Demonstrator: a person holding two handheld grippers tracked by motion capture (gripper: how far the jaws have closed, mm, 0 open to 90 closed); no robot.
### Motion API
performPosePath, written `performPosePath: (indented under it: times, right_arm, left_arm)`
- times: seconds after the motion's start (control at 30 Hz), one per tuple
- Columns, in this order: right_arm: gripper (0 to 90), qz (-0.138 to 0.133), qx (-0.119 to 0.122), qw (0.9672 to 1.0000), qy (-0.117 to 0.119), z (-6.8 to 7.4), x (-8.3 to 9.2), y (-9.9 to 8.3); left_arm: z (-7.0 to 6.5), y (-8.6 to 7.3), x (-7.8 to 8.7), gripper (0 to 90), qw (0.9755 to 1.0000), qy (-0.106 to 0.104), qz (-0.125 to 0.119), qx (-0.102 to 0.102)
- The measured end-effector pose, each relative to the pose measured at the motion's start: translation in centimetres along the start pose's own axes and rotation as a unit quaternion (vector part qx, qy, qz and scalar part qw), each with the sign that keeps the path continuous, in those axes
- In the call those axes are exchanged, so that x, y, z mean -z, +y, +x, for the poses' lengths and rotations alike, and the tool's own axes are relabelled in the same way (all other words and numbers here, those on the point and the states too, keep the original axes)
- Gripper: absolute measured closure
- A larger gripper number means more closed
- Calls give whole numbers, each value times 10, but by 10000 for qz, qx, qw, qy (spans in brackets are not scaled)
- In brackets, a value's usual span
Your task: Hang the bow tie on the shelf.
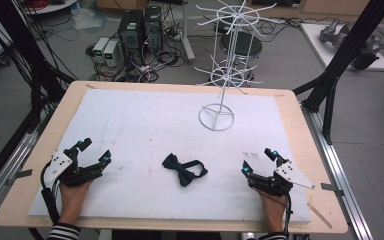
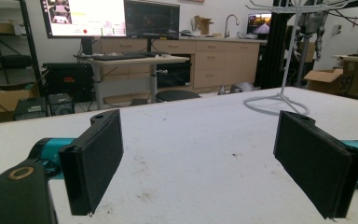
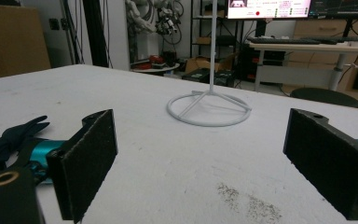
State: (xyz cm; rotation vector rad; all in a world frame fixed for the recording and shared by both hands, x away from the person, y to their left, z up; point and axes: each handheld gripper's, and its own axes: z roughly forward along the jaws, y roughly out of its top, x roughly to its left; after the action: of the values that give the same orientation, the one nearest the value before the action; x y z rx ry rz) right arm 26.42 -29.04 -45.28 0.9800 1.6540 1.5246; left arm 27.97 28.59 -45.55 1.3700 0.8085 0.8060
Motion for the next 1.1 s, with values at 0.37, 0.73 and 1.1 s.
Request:
performPosePath:
  times: [0.37,0.73,1.1]
  right_arm:
    - [88,-9,-27,10000,7,0,0,0]
    - [88,35,-48,10000,-26,0,-1,0]
    - [88,115,-30,9999,-32,-1,-2,2]
  left_arm:
    - [-1,0,0,160,10000,33,12,-22]
    - [0,0,0,160,10000,36,28,3]
    - [0,0,0,161,10000,32,26,1]
